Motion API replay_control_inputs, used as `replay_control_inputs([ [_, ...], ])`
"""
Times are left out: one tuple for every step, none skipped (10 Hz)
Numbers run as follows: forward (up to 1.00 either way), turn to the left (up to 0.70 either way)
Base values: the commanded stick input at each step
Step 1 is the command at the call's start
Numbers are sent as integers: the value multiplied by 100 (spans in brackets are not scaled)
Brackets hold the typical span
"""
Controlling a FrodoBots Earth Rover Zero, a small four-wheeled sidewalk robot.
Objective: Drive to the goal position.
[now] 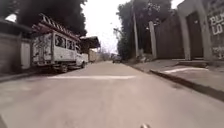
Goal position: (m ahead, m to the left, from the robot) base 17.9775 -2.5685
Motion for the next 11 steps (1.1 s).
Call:
replay_control_inputs([
  [70,0],
  [70,0],
  [70,0],
  [70,0],
  [70,0],
  [70,0],
  [70,0],
  [70,0],
  [70,0],
  [70,0],
  [70,0],
])
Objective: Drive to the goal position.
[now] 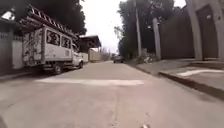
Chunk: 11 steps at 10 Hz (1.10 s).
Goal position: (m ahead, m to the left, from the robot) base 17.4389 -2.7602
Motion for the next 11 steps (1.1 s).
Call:
replay_control_inputs([
  [70,0],
  [70,0],
  [70,0],
  [70,0],
  [70,0],
  [70,0],
  [70,0],
  [70,0],
  [70,0],
  [70,0],
  [70,0],
])
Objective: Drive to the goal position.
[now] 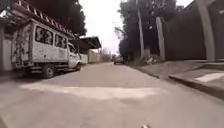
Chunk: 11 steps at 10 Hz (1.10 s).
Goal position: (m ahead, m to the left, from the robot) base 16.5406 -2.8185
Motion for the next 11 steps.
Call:
replay_control_inputs([
  [70,0],
  [70,0],
  [70,0],
  [70,0],
  [70,0],
  [70,0],
  [70,0],
  [70,-9],
  [70,-35],
  [70,-29],
  [70,-19],
])
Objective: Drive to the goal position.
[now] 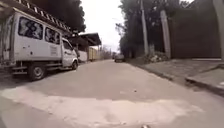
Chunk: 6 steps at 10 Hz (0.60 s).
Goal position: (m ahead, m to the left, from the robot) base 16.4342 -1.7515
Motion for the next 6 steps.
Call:
replay_control_inputs([
  [70,-9],
  [70,0],
  [70,0],
  [70,0],
  [70,0],
  [70,0],
])
